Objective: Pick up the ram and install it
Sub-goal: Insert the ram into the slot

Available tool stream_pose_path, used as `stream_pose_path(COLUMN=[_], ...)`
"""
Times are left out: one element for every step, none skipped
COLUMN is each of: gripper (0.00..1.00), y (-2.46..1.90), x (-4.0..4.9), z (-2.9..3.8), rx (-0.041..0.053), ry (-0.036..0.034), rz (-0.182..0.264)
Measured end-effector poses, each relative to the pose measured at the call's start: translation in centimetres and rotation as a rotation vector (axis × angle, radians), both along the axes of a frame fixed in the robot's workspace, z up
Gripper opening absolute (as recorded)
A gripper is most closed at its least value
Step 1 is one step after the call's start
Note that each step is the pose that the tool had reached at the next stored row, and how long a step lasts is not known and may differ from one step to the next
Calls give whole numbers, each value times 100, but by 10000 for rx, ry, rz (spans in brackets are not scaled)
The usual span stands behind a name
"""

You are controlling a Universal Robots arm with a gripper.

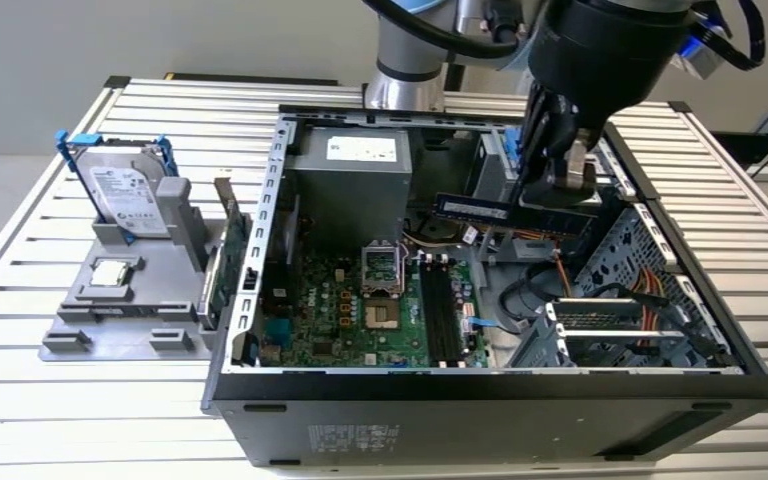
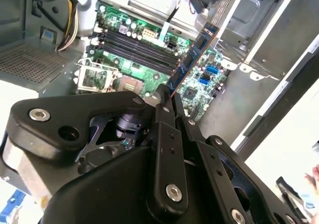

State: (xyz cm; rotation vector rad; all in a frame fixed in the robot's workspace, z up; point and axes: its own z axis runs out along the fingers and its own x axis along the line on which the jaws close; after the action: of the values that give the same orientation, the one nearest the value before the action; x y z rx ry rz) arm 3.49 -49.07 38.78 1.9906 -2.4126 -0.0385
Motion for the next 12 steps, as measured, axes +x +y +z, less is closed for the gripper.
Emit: stream_pose_path(gripper=[0, 0, 0, 0, 0, 0, 0, 0, 0, 0, 0, 0], y=[0, 0, 0, 0, 0, 0, 0, 0, 0, 0, 0, 0], x=[0, 0, 0, 0, 0, 0, 0, 0, 0, 0, 0, 0], z=[0, 0, 1, 0, 0, 0, 0, 0, 0, 0, 0, 0], rx=[0, 0, -1, 0, -1, -1, -1, 0, 0, 0, 0, -1], ry=[0, 0, 0, 0, 0, 0, 0, 0, 0, 0, 0, 0], rz=[-62, -128, -194, -264, -332, -399, -468, -530, -598, -666, -741, -811])
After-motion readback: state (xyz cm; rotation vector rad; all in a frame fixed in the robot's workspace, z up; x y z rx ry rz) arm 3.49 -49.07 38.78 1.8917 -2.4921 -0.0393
